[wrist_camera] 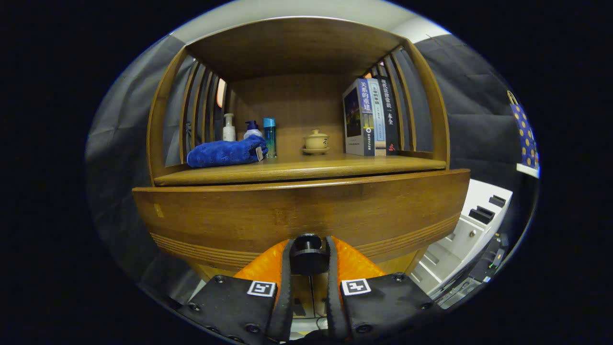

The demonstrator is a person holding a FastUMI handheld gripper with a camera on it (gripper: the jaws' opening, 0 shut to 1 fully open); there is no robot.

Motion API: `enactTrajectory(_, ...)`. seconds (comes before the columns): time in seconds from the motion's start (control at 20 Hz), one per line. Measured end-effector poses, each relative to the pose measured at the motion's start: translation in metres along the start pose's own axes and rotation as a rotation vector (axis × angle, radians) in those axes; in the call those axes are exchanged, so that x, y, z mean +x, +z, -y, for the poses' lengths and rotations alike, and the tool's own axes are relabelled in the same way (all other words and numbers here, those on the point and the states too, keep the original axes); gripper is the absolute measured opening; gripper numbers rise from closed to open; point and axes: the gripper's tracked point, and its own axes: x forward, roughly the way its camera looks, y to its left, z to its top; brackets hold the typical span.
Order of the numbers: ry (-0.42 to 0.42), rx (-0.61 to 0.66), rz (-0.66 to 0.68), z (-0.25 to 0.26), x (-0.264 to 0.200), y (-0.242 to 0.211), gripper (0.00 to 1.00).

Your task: Pull open the drawer, take out the items inside it, and place them on the countertop above the cabinet.

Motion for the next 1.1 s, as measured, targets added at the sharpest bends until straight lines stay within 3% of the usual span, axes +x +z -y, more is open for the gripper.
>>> enactTrajectory(1.1, 0.005, -0.046, -0.022, 0.008, -0.091, -0.023, 0.36)
